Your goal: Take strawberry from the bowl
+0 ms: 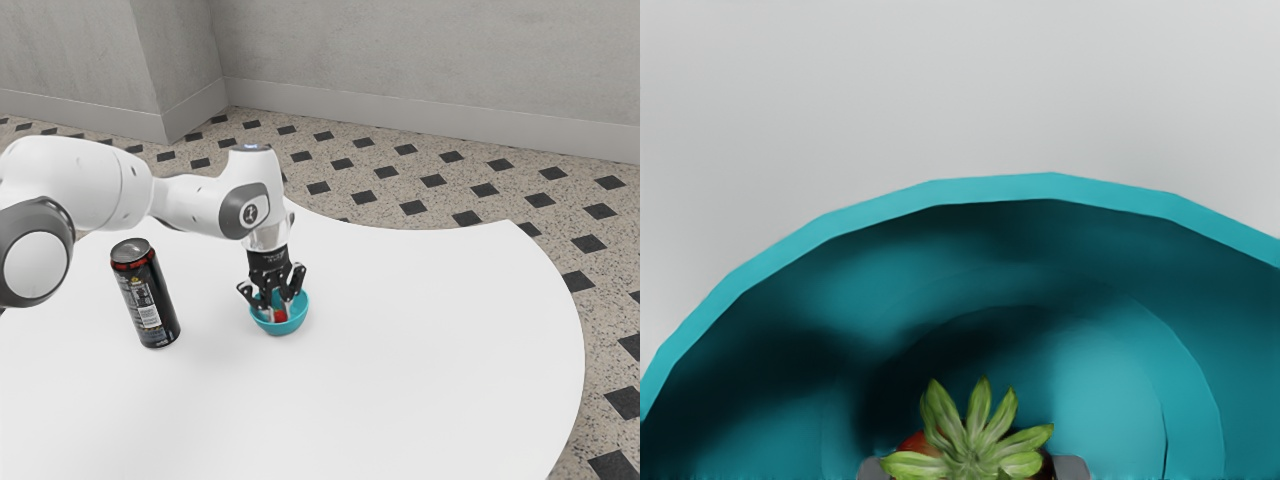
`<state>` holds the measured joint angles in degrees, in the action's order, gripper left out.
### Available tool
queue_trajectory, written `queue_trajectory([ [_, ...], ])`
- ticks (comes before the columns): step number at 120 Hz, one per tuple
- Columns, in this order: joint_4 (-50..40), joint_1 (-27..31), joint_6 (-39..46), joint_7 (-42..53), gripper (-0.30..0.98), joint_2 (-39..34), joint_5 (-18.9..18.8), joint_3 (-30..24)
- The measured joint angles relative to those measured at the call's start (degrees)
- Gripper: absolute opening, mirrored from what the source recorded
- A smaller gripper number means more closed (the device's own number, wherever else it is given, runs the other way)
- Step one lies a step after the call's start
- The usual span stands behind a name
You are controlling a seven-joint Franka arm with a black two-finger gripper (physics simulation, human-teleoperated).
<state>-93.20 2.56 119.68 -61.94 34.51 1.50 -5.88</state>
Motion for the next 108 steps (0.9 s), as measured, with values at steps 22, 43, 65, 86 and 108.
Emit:
queue_trajectory([
  [22, 0.46, -0.59, -0.46, -0.61, 0.0, -2.68, -0.93, 0.12],
  [43, 2.37, -5.48, -1.89, -1.15, -0.03, -5.13, -2.25, 1.14],
  [65, 6.92, -13.7, -2.57, -1.89, -0.04, 1.08, -2.49, 2.12],
  [86, 7.12, -14.09, -2.48, -2.12, 0.22, 2.0, -2.32, 2.23],
  [108, 6.58, -14.07, -10.54, 1.2, 0.49, -17.12, -8.69, 1.9],
])
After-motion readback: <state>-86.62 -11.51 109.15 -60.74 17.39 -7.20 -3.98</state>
